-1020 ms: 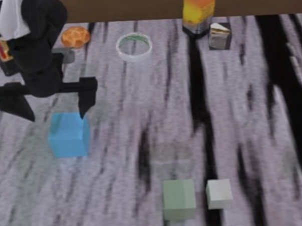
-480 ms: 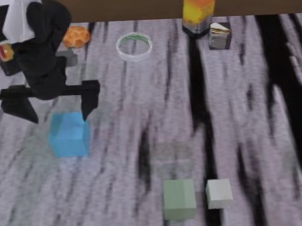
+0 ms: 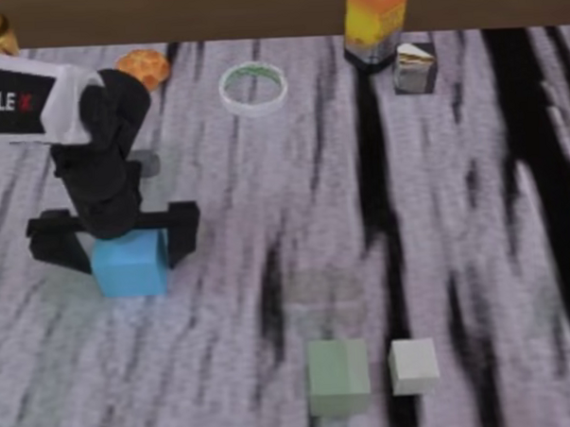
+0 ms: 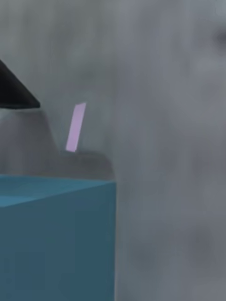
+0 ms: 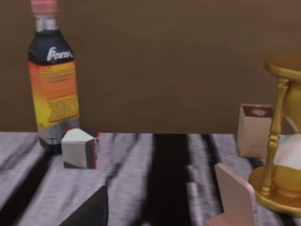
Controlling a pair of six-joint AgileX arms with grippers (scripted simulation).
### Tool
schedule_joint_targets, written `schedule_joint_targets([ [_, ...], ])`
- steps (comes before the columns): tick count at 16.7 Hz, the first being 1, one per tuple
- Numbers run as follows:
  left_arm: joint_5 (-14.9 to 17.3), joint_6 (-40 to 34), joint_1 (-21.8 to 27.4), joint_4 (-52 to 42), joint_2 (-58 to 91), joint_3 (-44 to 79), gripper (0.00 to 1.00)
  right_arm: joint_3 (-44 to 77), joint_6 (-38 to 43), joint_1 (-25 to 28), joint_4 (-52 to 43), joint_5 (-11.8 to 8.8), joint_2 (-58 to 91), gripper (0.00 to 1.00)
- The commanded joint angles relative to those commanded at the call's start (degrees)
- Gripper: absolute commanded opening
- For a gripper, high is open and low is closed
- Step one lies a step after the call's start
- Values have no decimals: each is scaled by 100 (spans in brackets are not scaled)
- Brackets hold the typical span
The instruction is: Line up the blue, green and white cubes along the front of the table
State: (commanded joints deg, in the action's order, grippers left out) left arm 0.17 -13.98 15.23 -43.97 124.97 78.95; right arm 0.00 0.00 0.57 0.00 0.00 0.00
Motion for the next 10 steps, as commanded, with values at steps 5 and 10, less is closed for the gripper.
schedule_joint_targets([
  [5,0,0,0,5,2,-3,85,0,0,0,0,0,0,100],
  [10,0,0,0,5,2,-3,47,0,0,0,0,0,0,100],
])
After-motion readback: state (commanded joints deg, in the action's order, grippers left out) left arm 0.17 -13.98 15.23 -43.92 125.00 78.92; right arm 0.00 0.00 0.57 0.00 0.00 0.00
